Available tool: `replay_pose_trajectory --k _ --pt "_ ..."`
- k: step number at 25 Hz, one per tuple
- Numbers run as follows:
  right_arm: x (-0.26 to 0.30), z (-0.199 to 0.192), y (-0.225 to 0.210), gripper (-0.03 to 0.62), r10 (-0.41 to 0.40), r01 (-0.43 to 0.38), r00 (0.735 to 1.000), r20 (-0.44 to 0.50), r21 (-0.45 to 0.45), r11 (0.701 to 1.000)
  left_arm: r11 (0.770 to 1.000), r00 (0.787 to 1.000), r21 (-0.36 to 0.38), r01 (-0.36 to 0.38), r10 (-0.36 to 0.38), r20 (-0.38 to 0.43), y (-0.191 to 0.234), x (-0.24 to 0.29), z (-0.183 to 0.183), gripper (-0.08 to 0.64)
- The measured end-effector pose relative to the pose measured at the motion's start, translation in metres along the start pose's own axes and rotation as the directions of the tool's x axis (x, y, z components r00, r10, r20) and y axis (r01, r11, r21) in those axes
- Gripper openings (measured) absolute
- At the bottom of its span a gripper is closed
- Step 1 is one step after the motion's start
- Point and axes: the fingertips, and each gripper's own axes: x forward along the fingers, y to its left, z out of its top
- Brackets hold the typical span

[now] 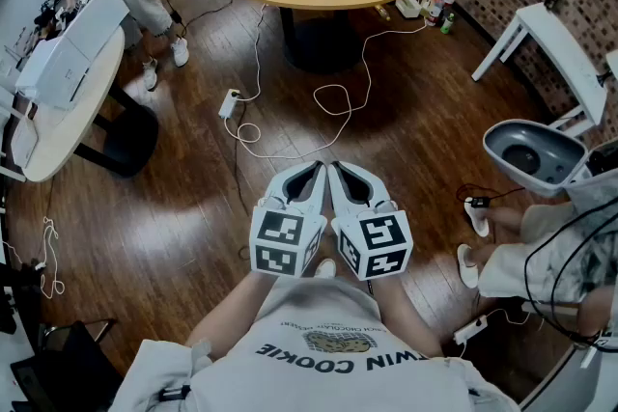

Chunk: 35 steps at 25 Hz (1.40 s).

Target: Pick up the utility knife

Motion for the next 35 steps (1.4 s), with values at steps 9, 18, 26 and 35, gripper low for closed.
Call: replay_pose_trajectory --k 9,18,26,35 --pt "0.046 0.008 -0.017 0.002 -0.019 0.019 1.000 -0.023 -0.009 1.000 1.000 1.000 -0.024 0.019 -0.019 0.003 0.033 0.037 0.009 0.007" --pt "0.129 0.028 -0.026 0.002 -0.062 0.061 0.997 -0.044 -0.008 0.998 0.997 0.998 -0.038 0.061 -0.061 0.001 0.107 0.082 0.029 0.007" --pt "0.200 0.051 -0.016 0.002 -0.093 0.093 0.994 -0.052 -0.015 0.996 0.994 0.995 -0.043 0.097 -0.096 0.004 0.174 0.105 0.047 0.007" --pt "0.258 0.069 -0.006 0.002 -0.112 0.110 0.992 -0.055 -0.033 0.993 0.993 0.994 -0.058 0.107 -0.106 0.012 0.234 0.116 0.058 0.006"
